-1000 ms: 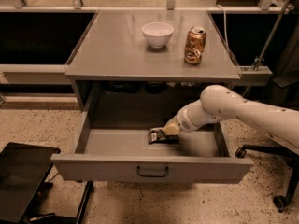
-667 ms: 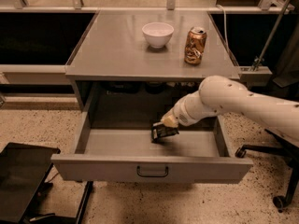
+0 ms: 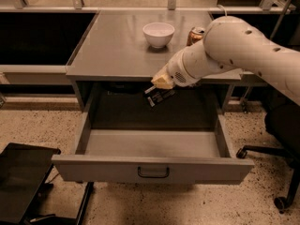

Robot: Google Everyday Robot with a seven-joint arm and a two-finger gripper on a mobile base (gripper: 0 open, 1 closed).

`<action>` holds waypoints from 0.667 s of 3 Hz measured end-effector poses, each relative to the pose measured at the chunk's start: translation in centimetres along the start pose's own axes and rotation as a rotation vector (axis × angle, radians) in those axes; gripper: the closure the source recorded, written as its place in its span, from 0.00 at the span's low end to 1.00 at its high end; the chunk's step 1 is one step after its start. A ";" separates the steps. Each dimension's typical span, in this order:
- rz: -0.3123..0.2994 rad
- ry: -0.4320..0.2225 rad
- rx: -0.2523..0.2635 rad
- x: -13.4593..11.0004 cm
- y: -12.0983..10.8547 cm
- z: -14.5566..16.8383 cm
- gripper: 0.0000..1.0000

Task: Pick rxbar chocolate from top drawer and place on counter

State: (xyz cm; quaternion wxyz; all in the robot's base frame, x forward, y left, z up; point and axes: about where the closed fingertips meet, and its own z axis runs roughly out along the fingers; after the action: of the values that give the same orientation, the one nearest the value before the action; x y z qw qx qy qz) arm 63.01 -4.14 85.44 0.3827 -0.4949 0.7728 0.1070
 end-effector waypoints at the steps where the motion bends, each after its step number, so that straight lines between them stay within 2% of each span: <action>1: 0.000 0.000 0.000 0.0 0.0 0.0 1.00; 2: -0.006 -0.048 -0.025 -1.8 -0.5 0.3 1.00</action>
Offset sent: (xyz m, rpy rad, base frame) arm 0.0295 0.0305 0.0364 0.1332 -0.0313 0.0893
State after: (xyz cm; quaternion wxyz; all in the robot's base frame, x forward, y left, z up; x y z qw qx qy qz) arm 63.96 -3.00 86.55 0.3952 -0.4990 0.7607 0.1272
